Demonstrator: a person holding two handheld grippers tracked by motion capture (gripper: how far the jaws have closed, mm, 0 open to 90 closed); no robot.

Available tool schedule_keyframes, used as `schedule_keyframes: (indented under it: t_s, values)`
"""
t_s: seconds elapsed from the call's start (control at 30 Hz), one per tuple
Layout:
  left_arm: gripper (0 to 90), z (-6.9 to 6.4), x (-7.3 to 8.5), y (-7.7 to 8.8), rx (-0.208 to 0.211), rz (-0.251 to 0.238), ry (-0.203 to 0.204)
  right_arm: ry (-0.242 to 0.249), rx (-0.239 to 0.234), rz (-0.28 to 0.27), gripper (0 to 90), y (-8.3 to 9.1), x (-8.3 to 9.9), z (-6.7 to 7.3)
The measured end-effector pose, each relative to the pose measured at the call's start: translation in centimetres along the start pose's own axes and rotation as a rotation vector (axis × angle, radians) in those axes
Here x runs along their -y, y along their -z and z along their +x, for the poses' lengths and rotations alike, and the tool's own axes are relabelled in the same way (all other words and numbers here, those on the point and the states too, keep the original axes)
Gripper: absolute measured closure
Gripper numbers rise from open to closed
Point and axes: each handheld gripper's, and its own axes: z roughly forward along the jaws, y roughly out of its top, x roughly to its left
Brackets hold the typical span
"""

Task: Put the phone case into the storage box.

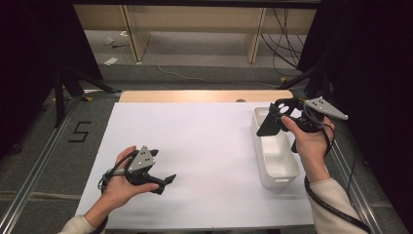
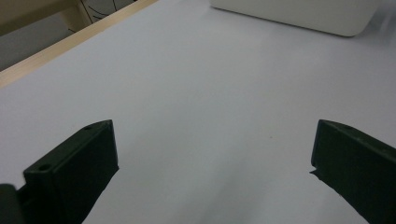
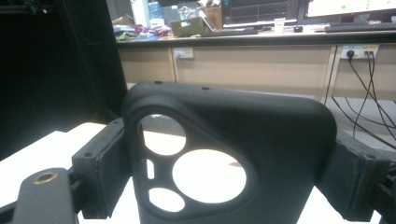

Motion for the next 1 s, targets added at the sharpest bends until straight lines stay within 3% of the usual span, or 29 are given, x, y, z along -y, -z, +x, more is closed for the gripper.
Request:
schedule_keyframes:
  t_s: [1.0]
  values:
    - [0.0,-0.01,0.02,-0.02,0.000,0.001,0.001,0.014,0.031,0.003,15.9,0.06,-0.16,-0.60]
